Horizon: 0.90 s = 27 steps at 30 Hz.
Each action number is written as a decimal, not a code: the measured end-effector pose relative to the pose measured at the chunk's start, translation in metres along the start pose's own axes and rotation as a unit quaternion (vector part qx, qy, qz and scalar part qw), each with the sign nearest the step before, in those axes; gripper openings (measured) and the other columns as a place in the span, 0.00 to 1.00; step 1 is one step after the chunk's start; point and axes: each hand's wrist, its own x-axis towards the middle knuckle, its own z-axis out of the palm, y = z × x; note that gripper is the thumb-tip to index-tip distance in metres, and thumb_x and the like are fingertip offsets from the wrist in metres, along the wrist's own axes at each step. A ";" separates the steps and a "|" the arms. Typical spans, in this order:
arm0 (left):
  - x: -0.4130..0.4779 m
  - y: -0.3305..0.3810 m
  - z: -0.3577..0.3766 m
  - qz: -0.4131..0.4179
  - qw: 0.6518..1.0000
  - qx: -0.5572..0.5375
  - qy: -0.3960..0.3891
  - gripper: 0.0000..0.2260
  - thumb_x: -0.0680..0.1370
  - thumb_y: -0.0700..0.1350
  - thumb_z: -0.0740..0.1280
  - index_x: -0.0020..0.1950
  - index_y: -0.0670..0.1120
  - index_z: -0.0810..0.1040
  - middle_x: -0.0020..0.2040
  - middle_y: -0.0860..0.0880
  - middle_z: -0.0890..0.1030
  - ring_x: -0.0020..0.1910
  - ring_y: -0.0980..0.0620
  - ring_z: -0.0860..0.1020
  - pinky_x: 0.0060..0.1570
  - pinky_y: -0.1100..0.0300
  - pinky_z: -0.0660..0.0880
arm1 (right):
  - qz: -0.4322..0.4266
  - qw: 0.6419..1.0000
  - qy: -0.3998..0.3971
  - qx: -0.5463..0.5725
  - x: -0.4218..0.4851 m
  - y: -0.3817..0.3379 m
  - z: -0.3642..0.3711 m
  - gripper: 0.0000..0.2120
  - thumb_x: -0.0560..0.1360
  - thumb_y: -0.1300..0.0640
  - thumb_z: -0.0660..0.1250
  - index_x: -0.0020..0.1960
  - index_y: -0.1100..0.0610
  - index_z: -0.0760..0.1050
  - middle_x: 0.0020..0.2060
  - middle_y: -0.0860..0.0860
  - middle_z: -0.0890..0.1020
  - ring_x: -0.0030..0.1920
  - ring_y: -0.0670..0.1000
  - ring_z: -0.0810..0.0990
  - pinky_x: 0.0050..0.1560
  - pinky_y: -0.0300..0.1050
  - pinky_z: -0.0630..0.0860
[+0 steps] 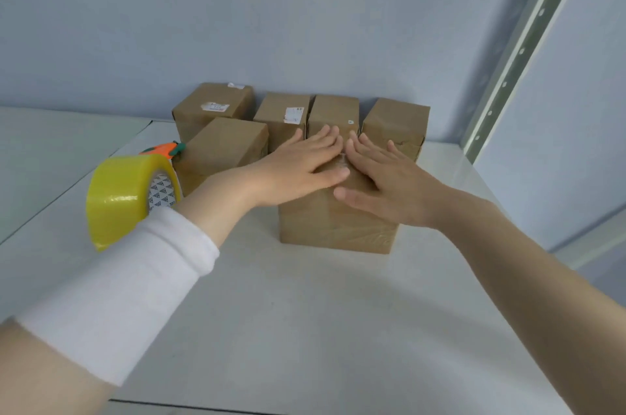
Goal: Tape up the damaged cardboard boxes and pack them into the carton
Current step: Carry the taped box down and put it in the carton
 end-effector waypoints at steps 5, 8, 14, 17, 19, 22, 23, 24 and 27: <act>-0.044 -0.027 0.012 -0.078 0.959 -0.243 0.121 0.50 0.56 0.67 0.73 0.72 0.71 0.48 0.75 0.65 0.42 0.73 0.66 0.44 0.70 0.62 0.49 | -0.031 0.959 0.119 0.257 -0.026 0.025 0.013 0.45 0.60 0.37 0.70 0.72 0.36 0.54 0.75 0.43 0.41 0.75 0.50 0.35 0.73 0.53 0.42; -0.047 -0.034 0.042 -0.121 0.945 -0.292 0.086 0.53 0.58 0.58 0.77 0.75 0.59 0.49 0.68 0.66 0.63 0.69 0.63 0.63 0.62 0.72 0.62 | -0.005 0.928 0.144 0.344 -0.028 0.026 0.035 0.41 0.60 0.50 0.77 0.69 0.41 0.62 0.75 0.45 0.49 0.75 0.41 0.44 0.68 0.26 0.55; -0.056 -0.018 0.043 -0.119 0.912 -0.364 0.144 0.35 0.59 0.69 0.71 0.62 0.60 0.67 0.56 0.66 0.74 0.58 0.64 0.74 0.57 0.64 0.69 | 0.119 0.824 0.212 0.511 -0.051 0.002 0.031 0.33 0.57 0.45 0.77 0.61 0.39 0.71 0.61 0.47 0.74 0.55 0.44 0.78 0.46 0.37 0.79; -0.076 -0.001 0.033 -0.076 0.889 -0.433 0.127 0.18 0.65 0.65 0.68 0.53 0.66 0.74 0.52 0.66 0.80 0.54 0.66 0.77 0.52 0.65 0.72 | 0.163 0.763 0.232 0.581 -0.081 -0.024 0.026 0.32 0.56 0.42 0.75 0.58 0.46 0.72 0.55 0.48 0.80 0.49 0.45 0.82 0.46 0.40 0.80; -0.093 0.010 0.029 -0.045 0.871 -0.476 0.111 0.17 0.63 0.64 0.68 0.52 0.68 0.75 0.52 0.66 0.80 0.53 0.65 0.78 0.54 0.61 0.73 | 0.192 0.748 0.239 0.589 -0.101 -0.047 0.028 0.33 0.56 0.40 0.74 0.59 0.48 0.72 0.53 0.47 0.82 0.51 0.47 0.82 0.56 0.50 0.78; -0.119 0.023 0.028 -0.017 0.841 -0.525 0.125 0.26 0.61 0.62 0.69 0.58 0.61 0.74 0.54 0.61 0.81 0.53 0.62 0.79 0.55 0.57 0.75 | 0.206 0.726 0.241 0.610 -0.133 -0.085 0.035 0.36 0.59 0.40 0.72 0.64 0.49 0.69 0.55 0.47 0.82 0.54 0.48 0.81 0.59 0.53 0.75; -0.128 0.027 0.029 -0.010 0.836 -0.533 0.128 0.26 0.61 0.62 0.70 0.59 0.60 0.74 0.55 0.59 0.81 0.52 0.61 0.79 0.54 0.57 0.75 | 0.202 0.716 0.239 0.623 -0.144 -0.097 0.039 0.38 0.60 0.42 0.72 0.67 0.49 0.66 0.57 0.48 0.80 0.56 0.48 0.81 0.57 0.51 0.76; -0.136 0.030 0.031 -0.003 0.831 -0.542 0.126 0.26 0.61 0.62 0.69 0.59 0.60 0.75 0.54 0.59 0.81 0.52 0.61 0.79 0.52 0.58 0.75 | 0.199 0.706 0.238 0.636 -0.154 -0.108 0.043 0.41 0.61 0.45 0.72 0.71 0.50 0.61 0.60 0.49 0.78 0.57 0.48 0.80 0.54 0.48 0.78; -0.152 0.042 0.041 0.015 0.822 -0.563 0.085 0.25 0.64 0.61 0.69 0.60 0.59 0.75 0.53 0.58 0.82 0.52 0.60 0.80 0.50 0.61 0.74 | 0.220 0.681 0.258 0.649 -0.187 -0.135 0.053 0.50 0.61 0.53 0.77 0.75 0.48 0.51 0.64 0.52 0.74 0.59 0.49 0.79 0.48 0.40 0.79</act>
